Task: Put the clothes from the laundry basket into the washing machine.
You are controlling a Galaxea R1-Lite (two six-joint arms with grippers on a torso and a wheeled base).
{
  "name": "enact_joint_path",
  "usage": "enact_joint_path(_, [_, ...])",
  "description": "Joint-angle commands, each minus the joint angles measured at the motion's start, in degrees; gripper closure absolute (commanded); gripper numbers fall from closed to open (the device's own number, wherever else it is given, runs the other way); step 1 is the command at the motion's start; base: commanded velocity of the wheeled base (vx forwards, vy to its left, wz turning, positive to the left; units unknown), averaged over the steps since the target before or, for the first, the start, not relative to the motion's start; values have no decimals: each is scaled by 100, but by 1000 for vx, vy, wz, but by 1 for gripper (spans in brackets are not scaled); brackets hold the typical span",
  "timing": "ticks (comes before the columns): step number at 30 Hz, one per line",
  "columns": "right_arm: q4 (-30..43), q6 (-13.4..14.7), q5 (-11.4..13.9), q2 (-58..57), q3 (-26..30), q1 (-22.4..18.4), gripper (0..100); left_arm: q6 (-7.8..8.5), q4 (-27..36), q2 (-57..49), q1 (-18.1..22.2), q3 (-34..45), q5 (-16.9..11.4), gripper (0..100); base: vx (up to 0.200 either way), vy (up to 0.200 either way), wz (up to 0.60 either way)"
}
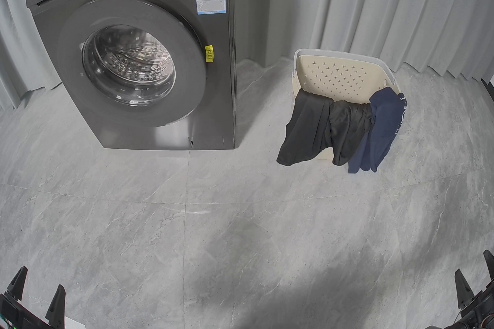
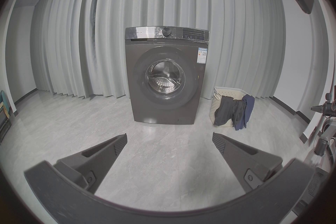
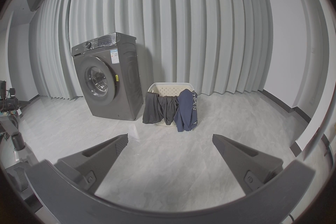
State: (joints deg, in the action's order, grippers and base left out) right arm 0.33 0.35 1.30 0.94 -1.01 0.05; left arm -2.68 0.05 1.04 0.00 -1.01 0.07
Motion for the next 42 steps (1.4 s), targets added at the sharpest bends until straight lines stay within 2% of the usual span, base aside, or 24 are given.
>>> enact_joint_path(1, [2,0,1,-68,101,4,0,-4,-5,-95,9,101,1,0,200,0,0])
enact_joint_path(11, [2,0,1,-68,101,13,0,-13,-5,-95,9,101,1,0,200,0,0])
enact_joint_path(22, [2,0,1,-68,101,13,0,-13,-5,-95,9,101,1,0,0,0,0])
enact_joint_path(42, [2,9,1,-68,101,21,0,-13,-5,-95,9,101,1,0,0,-200,0])
